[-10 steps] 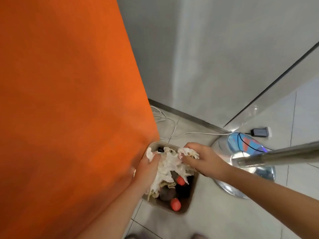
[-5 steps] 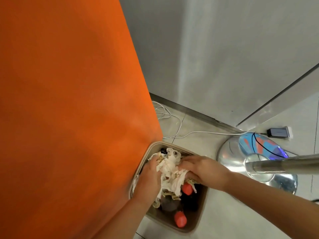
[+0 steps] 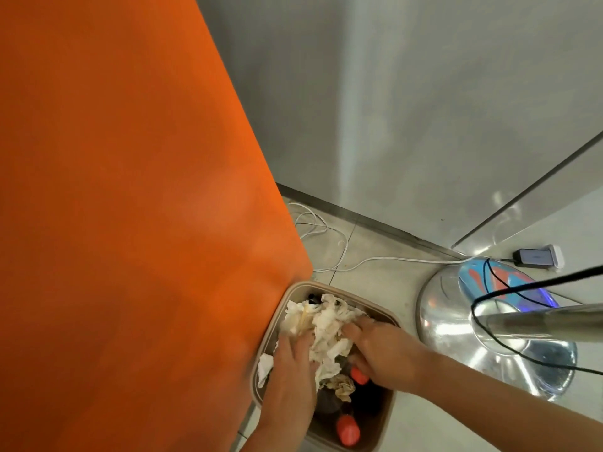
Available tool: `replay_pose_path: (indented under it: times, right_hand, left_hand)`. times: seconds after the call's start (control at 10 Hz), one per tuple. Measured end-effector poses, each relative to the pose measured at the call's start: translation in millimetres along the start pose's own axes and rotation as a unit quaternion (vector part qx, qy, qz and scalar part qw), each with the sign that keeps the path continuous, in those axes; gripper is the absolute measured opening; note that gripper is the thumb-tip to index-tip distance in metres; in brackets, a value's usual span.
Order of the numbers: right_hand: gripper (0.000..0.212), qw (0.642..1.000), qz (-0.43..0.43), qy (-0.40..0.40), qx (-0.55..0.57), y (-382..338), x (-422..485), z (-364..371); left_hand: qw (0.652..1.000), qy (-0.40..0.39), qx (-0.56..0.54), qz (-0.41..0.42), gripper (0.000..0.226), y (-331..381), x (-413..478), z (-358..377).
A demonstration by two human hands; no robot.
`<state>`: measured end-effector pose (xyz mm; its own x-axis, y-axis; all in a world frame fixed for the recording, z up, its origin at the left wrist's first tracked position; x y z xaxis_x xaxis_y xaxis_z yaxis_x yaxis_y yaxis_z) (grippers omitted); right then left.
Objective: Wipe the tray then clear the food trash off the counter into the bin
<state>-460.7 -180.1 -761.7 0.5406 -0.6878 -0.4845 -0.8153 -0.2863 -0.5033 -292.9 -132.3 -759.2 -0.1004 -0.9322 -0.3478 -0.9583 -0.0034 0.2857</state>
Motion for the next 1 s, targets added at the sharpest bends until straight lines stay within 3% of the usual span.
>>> replay_pose_path:
  times: [0.3, 0.4, 0.5, 0.7, 0.9, 1.0]
  right_hand:
    - [0.059, 0.995, 0.082, -0.058, -0.016, -13, 16, 11]
    - [0.053, 0.992, 0.107, -0.059, -0.033, -21, 19, 19]
    - [0.051, 0.989, 0.131, -0.059, -0.033, -23, 26, 27]
    - [0.054, 0.981, 0.174, -0.085, -0.031, -30, 30, 25]
    - [0.064, 0.978, 0.195, -0.066, 0.028, -55, -1, -20]
    - [0.065, 0.976, 0.207, -0.025, 0.06, -79, -21, -53]
  left_hand:
    - [0.989, -0.119, 0.087, 0.031, 0.075, 0, 9, 17]
    - [0.985, -0.145, 0.094, 0.02, 0.076, -3, 15, 22]
    - [0.977, -0.189, 0.095, 0.04, 0.074, -4, 20, 20]
    - [0.941, -0.333, 0.057, -0.016, 0.052, 7, 33, -12]
    - [0.959, -0.283, -0.015, -0.023, 0.058, 24, 17, -77]
    - [0.967, -0.251, -0.032, -0.029, 0.051, 32, 3, -113]
Point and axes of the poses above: each hand's wrist, its own x-axis towards the middle knuckle, its own z-axis out of the palm, y = z × x, the point moved 2 cm from there along x, towards the middle knuckle, and after that the axes turned 8 degrees about x, right-handed, at the moved point
